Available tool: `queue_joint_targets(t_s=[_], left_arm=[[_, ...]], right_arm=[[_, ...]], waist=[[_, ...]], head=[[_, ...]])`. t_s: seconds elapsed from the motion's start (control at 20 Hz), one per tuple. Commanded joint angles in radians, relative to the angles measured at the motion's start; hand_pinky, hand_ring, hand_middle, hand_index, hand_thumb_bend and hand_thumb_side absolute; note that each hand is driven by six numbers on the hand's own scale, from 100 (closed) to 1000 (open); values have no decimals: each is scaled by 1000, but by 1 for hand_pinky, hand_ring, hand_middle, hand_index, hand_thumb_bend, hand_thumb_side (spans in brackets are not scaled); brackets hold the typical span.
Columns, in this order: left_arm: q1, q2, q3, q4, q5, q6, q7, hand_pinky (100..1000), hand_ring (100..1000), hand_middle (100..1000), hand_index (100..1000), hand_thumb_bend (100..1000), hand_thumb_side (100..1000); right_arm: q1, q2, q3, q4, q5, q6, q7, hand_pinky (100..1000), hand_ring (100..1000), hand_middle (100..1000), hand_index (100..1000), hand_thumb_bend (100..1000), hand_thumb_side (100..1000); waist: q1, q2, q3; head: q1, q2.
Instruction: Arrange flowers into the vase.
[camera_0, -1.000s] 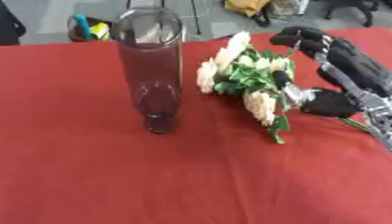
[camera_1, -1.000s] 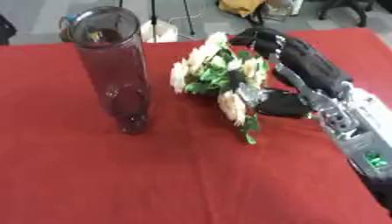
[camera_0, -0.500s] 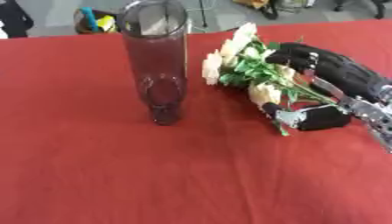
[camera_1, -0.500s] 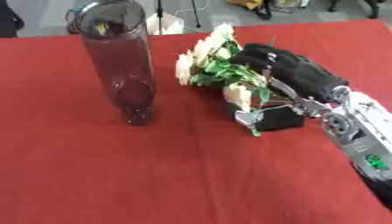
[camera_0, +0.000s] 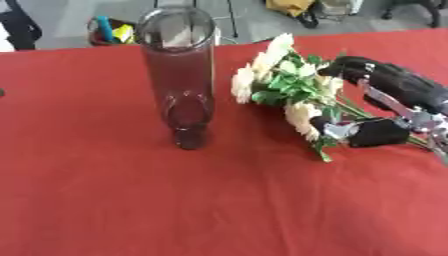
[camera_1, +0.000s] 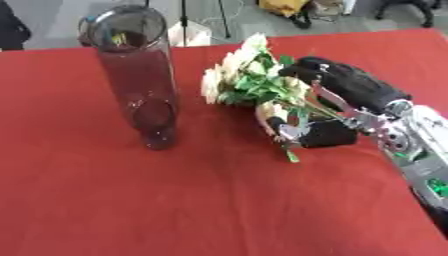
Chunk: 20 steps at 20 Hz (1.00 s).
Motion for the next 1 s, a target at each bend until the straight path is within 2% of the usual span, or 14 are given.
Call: queue_joint_targets(t_s=[0.05, 0.2, 0.25, 0.3, 0.45, 0.65, 1.0], left_arm=[[-12, 11, -4, -19, -3, 0, 1, 510, 569, 767, 800, 100, 966], [-14, 11, -5, -19, -4, -1, 1, 510, 576, 767, 799, 100, 966], [-15, 11, -5, -19, -4, 0, 1, 510, 577, 767, 799, 100, 961], [-15, 11, -5, -19, -4, 0, 2, 510, 578, 767, 799, 100, 966], [-17, 12, -5, -19, -5, -1, 2, 510, 580, 767, 799, 100, 966], [-17, 12, -6, -19, -5, -1, 2, 509, 581, 767, 799, 100, 965], [-15, 12, -6, -19, -8, 0, 3, 509, 581, 768, 798, 100, 966]], right_arm=[[1, -12, -25, -18, 30, 34, 39, 917, 1000, 892, 966, 320, 757], [16, -4, -27, -18, 40, 56, 66, 921, 1000, 898, 972, 330, 738], [21, -2, -28, -18, 40, 59, 71, 922, 1000, 898, 975, 345, 685], [26, 1, -28, -18, 37, 61, 78, 923, 1000, 901, 977, 341, 718], [39, 3, -34, -18, 22, 73, 98, 924, 1000, 896, 978, 368, 665], [46, 5, -46, -13, 12, 105, 119, 924, 1000, 896, 977, 362, 649], [43, 13, -76, 51, 13, 141, 91, 925, 1000, 888, 968, 335, 660]], waist=[[-3, -13, 0], [-3, -10, 0], [-3, -9, 0], [-3, -8, 0], [-2, -8, 0], [-2, -8, -1], [0, -7, -1]], head=[[2, -14], [3, -19], [3, -21], [4, -23], [5, -26], [1, -34], [-8, -44]])
